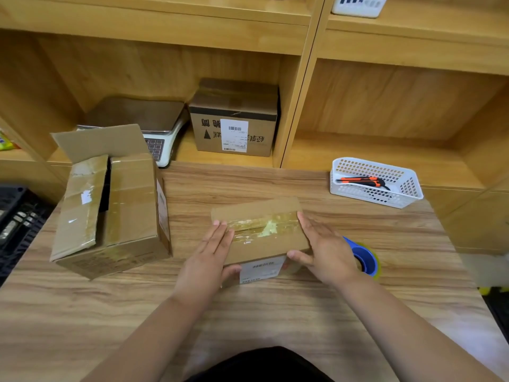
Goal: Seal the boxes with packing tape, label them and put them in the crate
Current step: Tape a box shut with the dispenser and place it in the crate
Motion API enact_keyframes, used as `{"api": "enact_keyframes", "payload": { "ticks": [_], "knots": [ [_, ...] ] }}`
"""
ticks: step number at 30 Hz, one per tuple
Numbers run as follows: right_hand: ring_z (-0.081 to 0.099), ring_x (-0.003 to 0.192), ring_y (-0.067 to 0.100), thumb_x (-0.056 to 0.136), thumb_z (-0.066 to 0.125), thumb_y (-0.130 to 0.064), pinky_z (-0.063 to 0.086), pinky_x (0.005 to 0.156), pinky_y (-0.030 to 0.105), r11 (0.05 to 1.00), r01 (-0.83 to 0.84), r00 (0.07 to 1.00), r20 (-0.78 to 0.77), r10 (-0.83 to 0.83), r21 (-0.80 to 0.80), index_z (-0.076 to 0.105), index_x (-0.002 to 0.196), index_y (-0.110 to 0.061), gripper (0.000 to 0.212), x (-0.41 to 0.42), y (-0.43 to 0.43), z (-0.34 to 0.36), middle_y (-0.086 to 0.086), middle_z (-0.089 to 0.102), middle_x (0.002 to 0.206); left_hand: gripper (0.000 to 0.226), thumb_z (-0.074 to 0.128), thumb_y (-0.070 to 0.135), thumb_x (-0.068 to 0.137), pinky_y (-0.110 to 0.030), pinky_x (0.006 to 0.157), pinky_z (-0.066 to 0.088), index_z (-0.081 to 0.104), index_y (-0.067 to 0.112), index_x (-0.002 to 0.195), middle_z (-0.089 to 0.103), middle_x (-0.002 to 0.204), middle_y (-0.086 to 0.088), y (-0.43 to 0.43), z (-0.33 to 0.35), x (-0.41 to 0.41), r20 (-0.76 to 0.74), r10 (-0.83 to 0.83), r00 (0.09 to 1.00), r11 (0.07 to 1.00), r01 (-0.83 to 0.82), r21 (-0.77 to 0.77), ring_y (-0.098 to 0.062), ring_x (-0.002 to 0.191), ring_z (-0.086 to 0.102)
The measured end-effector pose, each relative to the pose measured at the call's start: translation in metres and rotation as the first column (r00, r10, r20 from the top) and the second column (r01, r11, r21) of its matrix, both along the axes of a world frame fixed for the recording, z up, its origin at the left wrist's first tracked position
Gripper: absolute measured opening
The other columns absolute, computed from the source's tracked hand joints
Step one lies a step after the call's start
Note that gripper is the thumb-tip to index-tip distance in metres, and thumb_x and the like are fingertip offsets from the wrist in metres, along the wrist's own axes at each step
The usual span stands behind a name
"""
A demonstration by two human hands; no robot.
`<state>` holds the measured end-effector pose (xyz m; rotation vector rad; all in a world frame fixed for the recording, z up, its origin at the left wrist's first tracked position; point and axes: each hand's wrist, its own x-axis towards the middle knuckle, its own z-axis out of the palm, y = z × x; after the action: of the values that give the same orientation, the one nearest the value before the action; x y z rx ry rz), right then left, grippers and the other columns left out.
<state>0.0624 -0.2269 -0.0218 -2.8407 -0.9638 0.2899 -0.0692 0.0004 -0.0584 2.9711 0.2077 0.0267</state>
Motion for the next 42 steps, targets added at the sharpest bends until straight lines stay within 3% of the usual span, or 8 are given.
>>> {"api": "enact_keyframes", "payload": {
  "ticks": [3,6,12,21,24,28,34,42],
  "knots": [
    [0.016,0.144,0.016,0.079,0.034,-0.072,0.013,0.113,0.024,0.997,-0.011,1.0,0.01,0.012,-0.079,0.001,0.151,-0.026,0.092,0.006,0.008,0.013,-0.002,0.017,0.158,0.08,0.023,0.061,0.084,-0.027,0.104,0.027,0.042,0.007,0.139,0.036,0.148,-0.008,-0.001,0.013,0.006,0.032,-0.013,0.999,0.999,0.011,0.046,-0.016,0.137,0.02],
    [0.034,0.136,0.021,0.079,0.032,-0.071,0.036,0.098,0.031,0.997,0.029,0.999,-0.044,-0.032,-0.07,0.006,0.152,-0.027,0.089,0.015,0.019,0.02,-0.001,0.028,0.154,0.076,0.029,0.056,0.088,-0.021,0.113,0.007,0.009,0.017,0.15,-0.001,0.157,0.003,0.011,0.026,0.016,-0.025,-0.01,1.0,0.996,0.008,-0.085,-0.008,0.142,-0.011],
    [0.046,0.126,0.026,0.087,0.047,-0.061,0.041,0.092,0.033,0.995,0.092,0.99,-0.11,-0.089,0.027,0.02,0.15,-0.022,0.079,0.03,0.035,0.027,0.009,0.047,0.141,0.062,0.059,0.032,0.09,-0.02,0.112,0.011,0.034,0.018,0.145,0.015,0.156,0.007,0.012,0.037,0.022,0.117,0.263,0.958,0.796,-0.147,-0.587,-0.007,0.142,0.015],
    [0.055,0.115,0.029,0.084,0.037,-0.069,0.045,0.083,0.034,0.981,0.191,0.981,-0.007,-0.191,0.038,0.049,0.136,-0.027,0.068,0.015,0.042,0.023,0.007,0.061,0.126,0.045,0.054,0.032,0.093,-0.02,0.099,0.03,0.048,0.015,0.134,0.041,0.146,-0.004,0.017,0.046,0.015,0.045,0.356,0.933,0.708,-0.238,-0.665,-0.018,0.133,0.04],
    [0.055,0.115,0.03,0.087,0.04,-0.065,0.044,0.083,0.034,0.933,0.314,0.949,-0.092,-0.302,0.175,0.048,0.135,-0.024,0.065,0.01,0.048,0.017,0.007,0.064,0.121,0.051,0.053,0.032,0.094,-0.027,0.096,0.037,0.039,0.016,0.14,0.05,0.137,-0.009,0.013,0.044,0.018,-0.031,0.482,0.876,0.547,-0.328,-0.77,-0.023,0.123,0.048],
    [0.053,0.117,0.023,0.095,0.048,-0.04,0.039,0.09,0.03,0.736,0.538,0.805,-0.51,-0.303,0.411,0.042,0.137,-0.015,0.049,-0.001,0.048,0.002,0.003,0.059,0.123,0.057,0.054,0.032,0.092,-0.038,0.103,0.041,0.033,0.019,0.143,0.051,0.138,-0.004,0.01,0.031,0.013,-0.248,0.514,0.821,0.194,-0.393,-0.899,-0.019,0.119,0.052],
    [0.052,0.094,0.008,0.098,0.048,-0.028,0.038,0.067,0.011,0.71,0.565,0.74,-0.639,-0.211,0.42,0.042,0.136,-0.022,0.039,-0.032,0.03,-0.024,-0.009,0.058,0.111,0.044,0.047,0.032,0.097,-0.018,0.07,0.034,0.04,0.022,0.139,0.054,0.124,0.003,-0.017,0.015,-0.016,-0.297,0.501,0.813,0.27,-0.472,-0.839,-0.009,0.101,0.045],
    [0.05,0.095,0.011,0.099,0.045,-0.026,0.034,0.055,0.001,0.736,0.533,0.749,-0.637,-0.183,0.416,0.046,0.136,-0.014,0.039,-0.031,0.021,-0.023,0.002,0.06,0.12,0.033,0.043,0.015,0.098,-0.012,0.073,0.029,0.048,0.013,0.131,0.056,0.114,0.002,-0.051,0.016,-0.034,-0.265,0.65,0.712,0.186,-0.487,-0.853,-0.012,0.104,0.049]
  ]
}}
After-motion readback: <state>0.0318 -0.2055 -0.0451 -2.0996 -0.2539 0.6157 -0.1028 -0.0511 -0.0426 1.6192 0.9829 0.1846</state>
